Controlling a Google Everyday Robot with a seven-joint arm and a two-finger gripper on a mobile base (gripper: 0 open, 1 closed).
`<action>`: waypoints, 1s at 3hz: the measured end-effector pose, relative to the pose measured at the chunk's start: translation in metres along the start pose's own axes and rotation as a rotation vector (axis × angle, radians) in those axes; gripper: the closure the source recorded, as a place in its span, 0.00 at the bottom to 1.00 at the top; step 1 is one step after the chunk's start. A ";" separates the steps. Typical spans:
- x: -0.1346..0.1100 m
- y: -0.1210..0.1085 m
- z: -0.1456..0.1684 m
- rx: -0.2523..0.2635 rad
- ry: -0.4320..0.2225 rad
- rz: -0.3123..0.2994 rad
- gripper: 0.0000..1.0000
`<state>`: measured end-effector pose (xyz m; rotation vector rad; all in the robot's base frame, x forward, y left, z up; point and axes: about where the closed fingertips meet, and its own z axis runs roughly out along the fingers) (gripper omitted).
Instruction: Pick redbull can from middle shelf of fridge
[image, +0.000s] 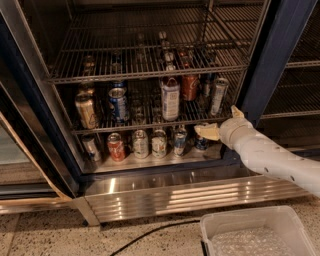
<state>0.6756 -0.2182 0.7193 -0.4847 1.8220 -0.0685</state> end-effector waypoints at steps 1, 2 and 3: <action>-0.002 -0.001 0.001 0.011 -0.003 0.002 0.08; -0.003 -0.001 0.003 0.015 -0.004 0.003 0.07; -0.005 0.000 0.007 0.020 -0.009 0.003 0.03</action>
Offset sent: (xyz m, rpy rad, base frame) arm 0.0448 -0.0343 0.0375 0.0102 -0.1398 -0.1252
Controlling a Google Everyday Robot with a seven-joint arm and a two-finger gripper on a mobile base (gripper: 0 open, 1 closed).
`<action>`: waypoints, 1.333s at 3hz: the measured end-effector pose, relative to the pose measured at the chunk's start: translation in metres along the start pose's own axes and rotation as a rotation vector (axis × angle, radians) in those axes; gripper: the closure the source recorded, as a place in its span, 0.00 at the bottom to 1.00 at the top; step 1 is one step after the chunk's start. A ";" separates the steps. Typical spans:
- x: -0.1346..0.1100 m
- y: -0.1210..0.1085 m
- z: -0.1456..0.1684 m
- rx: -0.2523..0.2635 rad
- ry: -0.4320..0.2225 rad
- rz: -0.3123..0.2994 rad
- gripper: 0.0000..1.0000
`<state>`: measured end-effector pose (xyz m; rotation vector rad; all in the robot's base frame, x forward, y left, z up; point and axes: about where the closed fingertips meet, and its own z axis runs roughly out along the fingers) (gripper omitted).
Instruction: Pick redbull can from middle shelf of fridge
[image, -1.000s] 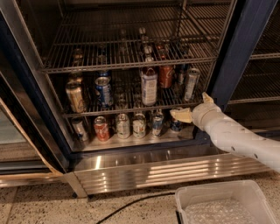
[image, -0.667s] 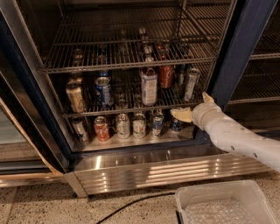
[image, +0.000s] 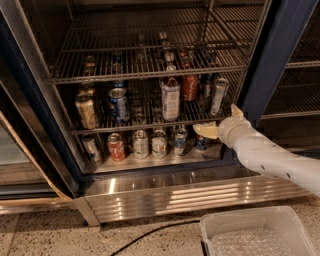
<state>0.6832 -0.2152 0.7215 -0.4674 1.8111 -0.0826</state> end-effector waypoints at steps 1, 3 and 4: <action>0.000 0.000 0.000 0.000 0.000 0.000 0.00; -0.011 0.007 -0.024 -0.087 0.004 0.016 0.00; -0.006 0.019 -0.051 -0.179 0.031 0.034 0.00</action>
Offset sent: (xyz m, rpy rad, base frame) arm -0.0081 0.0033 0.0059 0.0031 0.0199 0.0368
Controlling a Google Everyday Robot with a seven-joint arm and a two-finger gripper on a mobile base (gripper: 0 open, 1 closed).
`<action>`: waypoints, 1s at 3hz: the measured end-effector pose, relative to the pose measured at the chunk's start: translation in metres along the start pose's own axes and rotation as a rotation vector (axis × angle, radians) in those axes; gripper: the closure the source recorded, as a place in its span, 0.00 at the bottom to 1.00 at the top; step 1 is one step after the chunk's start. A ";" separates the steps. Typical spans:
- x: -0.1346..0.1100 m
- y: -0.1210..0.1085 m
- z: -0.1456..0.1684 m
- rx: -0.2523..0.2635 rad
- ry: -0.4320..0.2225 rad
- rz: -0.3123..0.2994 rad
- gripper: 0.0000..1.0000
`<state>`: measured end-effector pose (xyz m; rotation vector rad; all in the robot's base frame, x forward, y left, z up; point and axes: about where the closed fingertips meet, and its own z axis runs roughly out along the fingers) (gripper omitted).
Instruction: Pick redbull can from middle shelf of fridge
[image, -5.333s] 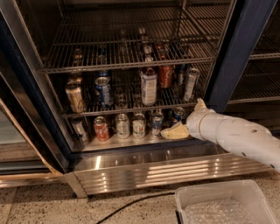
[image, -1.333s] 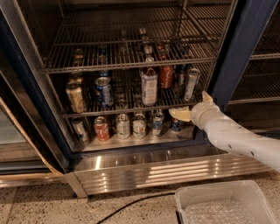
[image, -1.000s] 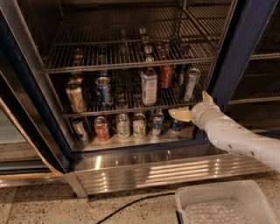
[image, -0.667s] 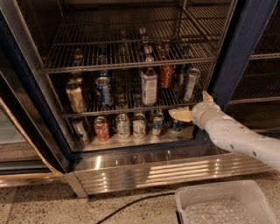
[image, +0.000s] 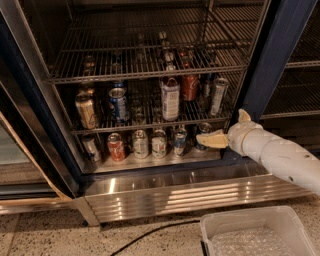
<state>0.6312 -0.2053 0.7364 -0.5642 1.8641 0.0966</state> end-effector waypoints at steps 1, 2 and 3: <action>0.008 0.013 -0.021 -0.074 0.034 0.002 0.00; 0.008 0.013 -0.021 -0.074 0.034 0.002 0.00; 0.008 0.025 -0.031 -0.066 0.006 -0.005 0.00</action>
Offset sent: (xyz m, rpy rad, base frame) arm -0.0200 0.0001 -0.0004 0.0052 0.0380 0.0446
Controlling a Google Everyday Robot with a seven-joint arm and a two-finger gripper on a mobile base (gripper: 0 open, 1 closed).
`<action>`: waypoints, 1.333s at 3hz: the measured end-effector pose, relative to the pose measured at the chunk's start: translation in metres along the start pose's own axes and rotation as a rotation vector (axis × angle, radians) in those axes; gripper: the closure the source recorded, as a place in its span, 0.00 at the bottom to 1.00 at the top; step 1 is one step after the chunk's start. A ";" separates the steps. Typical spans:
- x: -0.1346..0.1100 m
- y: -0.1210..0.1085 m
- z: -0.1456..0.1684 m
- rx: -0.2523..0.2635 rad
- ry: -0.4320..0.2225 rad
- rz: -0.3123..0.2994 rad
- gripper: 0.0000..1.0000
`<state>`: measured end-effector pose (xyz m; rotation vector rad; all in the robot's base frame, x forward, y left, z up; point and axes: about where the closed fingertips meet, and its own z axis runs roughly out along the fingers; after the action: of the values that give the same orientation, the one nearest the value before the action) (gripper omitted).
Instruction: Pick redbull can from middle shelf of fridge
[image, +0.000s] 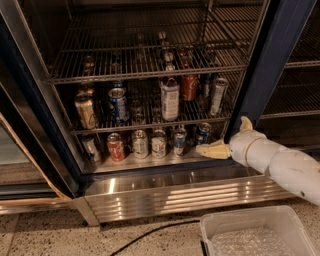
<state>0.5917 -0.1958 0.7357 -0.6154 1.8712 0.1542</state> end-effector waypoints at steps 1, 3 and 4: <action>0.013 0.039 -0.013 -0.022 -0.031 -0.012 0.00; -0.004 0.104 -0.031 -0.146 -0.125 -0.032 0.00; 0.001 0.116 -0.031 -0.189 -0.106 -0.035 0.00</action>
Offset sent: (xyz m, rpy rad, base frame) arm -0.1037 0.0926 -0.0091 0.1018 -0.0712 0.1288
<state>0.5093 -0.1083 0.7258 -0.7547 1.7546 0.3369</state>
